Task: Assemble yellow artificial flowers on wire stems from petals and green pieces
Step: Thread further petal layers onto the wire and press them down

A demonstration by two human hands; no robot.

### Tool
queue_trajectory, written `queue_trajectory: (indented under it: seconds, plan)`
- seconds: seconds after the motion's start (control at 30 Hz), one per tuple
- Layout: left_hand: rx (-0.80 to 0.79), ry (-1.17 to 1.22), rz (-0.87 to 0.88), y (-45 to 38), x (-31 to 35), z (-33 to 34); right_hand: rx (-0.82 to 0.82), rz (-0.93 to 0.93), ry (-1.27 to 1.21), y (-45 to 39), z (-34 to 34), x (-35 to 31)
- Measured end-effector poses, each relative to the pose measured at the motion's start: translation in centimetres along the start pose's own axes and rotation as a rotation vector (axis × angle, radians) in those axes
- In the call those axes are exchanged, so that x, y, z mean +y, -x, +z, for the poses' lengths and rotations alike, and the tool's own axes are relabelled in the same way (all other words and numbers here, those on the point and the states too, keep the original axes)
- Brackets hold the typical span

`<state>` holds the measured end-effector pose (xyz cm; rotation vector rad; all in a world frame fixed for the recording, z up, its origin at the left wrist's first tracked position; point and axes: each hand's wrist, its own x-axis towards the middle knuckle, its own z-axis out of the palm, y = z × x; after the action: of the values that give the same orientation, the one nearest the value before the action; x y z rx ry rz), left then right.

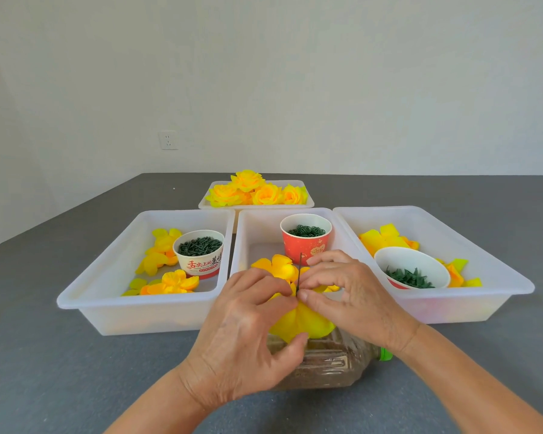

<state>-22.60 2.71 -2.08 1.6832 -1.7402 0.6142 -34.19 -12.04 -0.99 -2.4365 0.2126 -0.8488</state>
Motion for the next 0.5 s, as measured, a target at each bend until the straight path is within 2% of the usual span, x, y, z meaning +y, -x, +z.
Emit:
queue_trajectory:
  seconds: [0.13, 0.27, 0.4, 0.5]
  plan:
    - [0.077, 0.094, -0.077, -0.3, 0.1, 0.2, 0.012, 0.067, -0.083, -0.3, 0.0, 0.0]
    - [0.139, 0.208, -0.29, -0.9, 0.3, 0.9, -0.001, 0.105, -0.16, -0.3, 0.1, 0.0]
    - [0.097, 0.363, -0.493, -1.2, 0.1, 1.1, -0.032, 0.131, -0.191, -0.3, 0.1, 0.3]
    - [0.036, 0.33, -0.463, -1.5, -0.1, 0.9, -0.051, 0.119, -0.191, -0.3, 0.3, 0.5]
